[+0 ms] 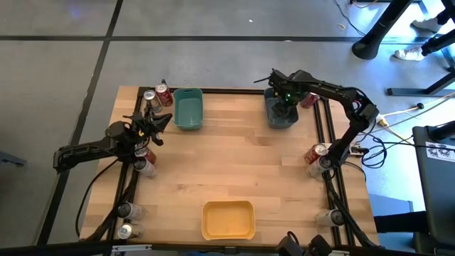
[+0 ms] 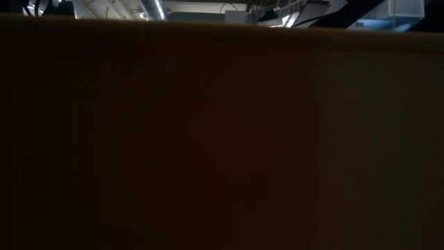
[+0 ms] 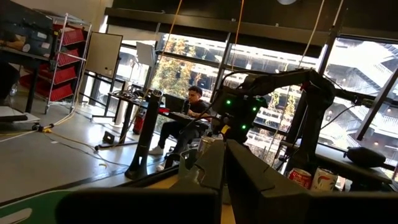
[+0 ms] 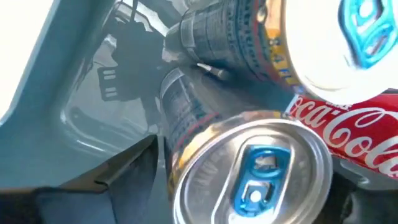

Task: Sort soda cans
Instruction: Put the bottom right blue soda can into the blue bin, then put the top blue soda can into the blue bin

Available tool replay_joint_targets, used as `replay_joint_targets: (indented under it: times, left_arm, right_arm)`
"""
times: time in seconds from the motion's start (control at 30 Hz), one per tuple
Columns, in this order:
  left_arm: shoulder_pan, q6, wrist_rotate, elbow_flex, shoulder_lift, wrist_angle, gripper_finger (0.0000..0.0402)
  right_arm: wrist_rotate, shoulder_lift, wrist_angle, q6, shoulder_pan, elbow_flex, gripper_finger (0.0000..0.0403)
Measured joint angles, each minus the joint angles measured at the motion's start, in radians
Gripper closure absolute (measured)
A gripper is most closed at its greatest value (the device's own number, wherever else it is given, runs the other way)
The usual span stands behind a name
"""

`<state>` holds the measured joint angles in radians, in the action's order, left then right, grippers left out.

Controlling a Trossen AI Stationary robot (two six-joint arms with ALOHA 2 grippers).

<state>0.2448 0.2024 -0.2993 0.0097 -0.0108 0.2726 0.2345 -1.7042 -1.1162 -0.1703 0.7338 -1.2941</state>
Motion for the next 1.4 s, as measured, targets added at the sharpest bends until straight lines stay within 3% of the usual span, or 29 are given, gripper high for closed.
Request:
replay_joint_targets:
  times: [0.23, 0.6, 0.8, 0.93, 1.1, 1.27, 1.4]
  left_arm:
    - [0.000, 0.000, 0.000, 0.000, 0.000, 0.000, 0.0393]
    - [0.000, -0.057, 0.000, 0.000, 0.000, 0.000, 0.0393]
    - [0.000, -0.128, -0.039, 0.006, 0.000, -0.001, 0.0381]
    - [0.000, -0.126, -0.048, 0.048, -0.002, -0.003, 0.0328]
    - [0.000, -0.128, -0.109, 0.179, -0.089, -0.112, 0.0229]
    - [0.003, -0.069, -0.247, 0.417, -0.303, -0.359, 0.0146]
    - [0.048, 0.000, -0.266, 0.661, -0.529, -0.615, 0.0109]
  right_arm:
    - [-0.017, 0.061, -0.025, -0.007, -0.007, -0.007, 0.0082]
    - [-0.046, 0.292, -0.105, -0.035, -0.011, -0.057, 0.0082]
    - [-0.052, 0.435, -0.065, -0.035, -0.093, -0.098, 0.0081]
    - [-0.038, 0.502, -0.004, -0.033, -0.187, -0.099, 0.0081]
    - [0.069, 0.522, 0.063, -0.020, -0.306, -0.099, 0.0081]
    - [0.158, 0.522, 0.138, 0.021, -0.369, -0.071, 0.0081]
    - [0.158, 0.521, 0.199, 0.045, -0.382, -0.024, 0.0081]
